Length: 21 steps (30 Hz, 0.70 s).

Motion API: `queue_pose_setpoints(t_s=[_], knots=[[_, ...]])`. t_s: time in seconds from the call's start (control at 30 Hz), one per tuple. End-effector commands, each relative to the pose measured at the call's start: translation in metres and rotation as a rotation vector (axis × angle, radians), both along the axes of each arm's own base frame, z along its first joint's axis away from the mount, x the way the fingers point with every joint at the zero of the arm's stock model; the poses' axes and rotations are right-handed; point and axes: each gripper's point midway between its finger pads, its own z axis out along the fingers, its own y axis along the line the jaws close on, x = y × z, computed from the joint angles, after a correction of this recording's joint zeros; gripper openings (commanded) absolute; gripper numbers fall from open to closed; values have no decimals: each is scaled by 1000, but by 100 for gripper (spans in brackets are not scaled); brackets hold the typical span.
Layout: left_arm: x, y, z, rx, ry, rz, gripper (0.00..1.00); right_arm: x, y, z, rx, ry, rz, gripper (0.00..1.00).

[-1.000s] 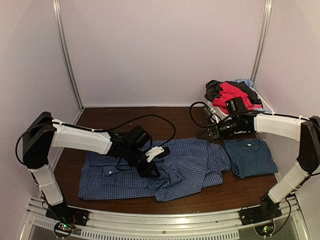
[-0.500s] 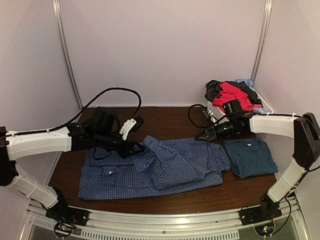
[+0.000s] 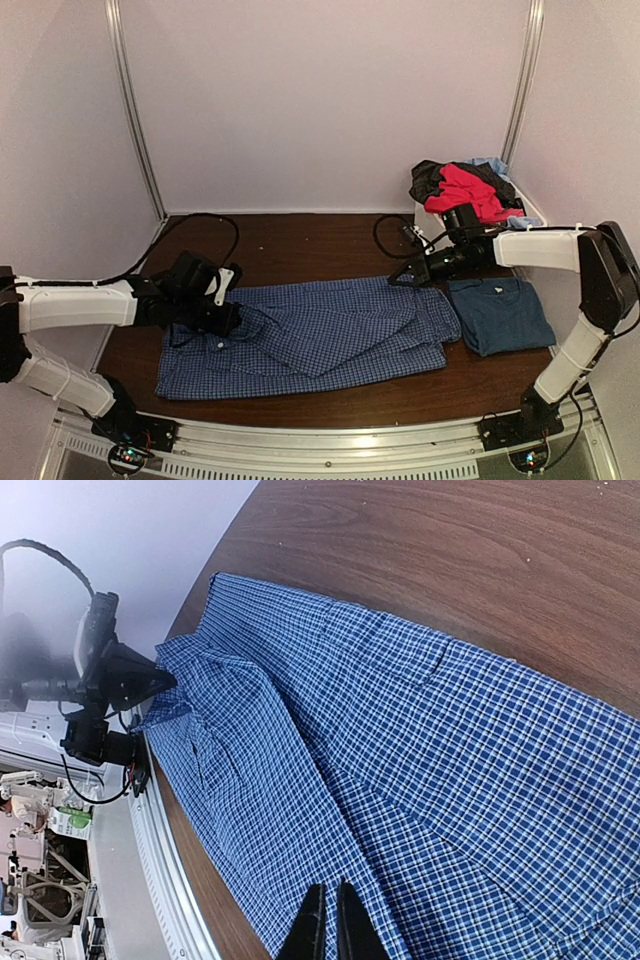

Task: Fold and stack the mixed laundry pile
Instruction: Fold the 1/3-folded shirt at the center of the board, then rotate the rectangle-folded shirt at the center of the board.

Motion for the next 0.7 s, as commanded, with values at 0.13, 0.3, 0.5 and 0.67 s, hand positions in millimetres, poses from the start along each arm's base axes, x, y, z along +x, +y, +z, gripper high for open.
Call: queue_pose_setpoints(t_s=[0.13,0.3,0.5,0.67], knots=[[20,34,21,68,-121,177,0,8,-1,1,-7,-19,-10,5],[17,53,8,157,-63,239,37,4,-3,-3,-36,-4,-18,3],[33,45,63,102,-197,214,72,-12,-4,-7,-145,-11,-52,3],[47,-15,64,-1,-140,11,70,-33,6,-20,-202,7,-70,4]])
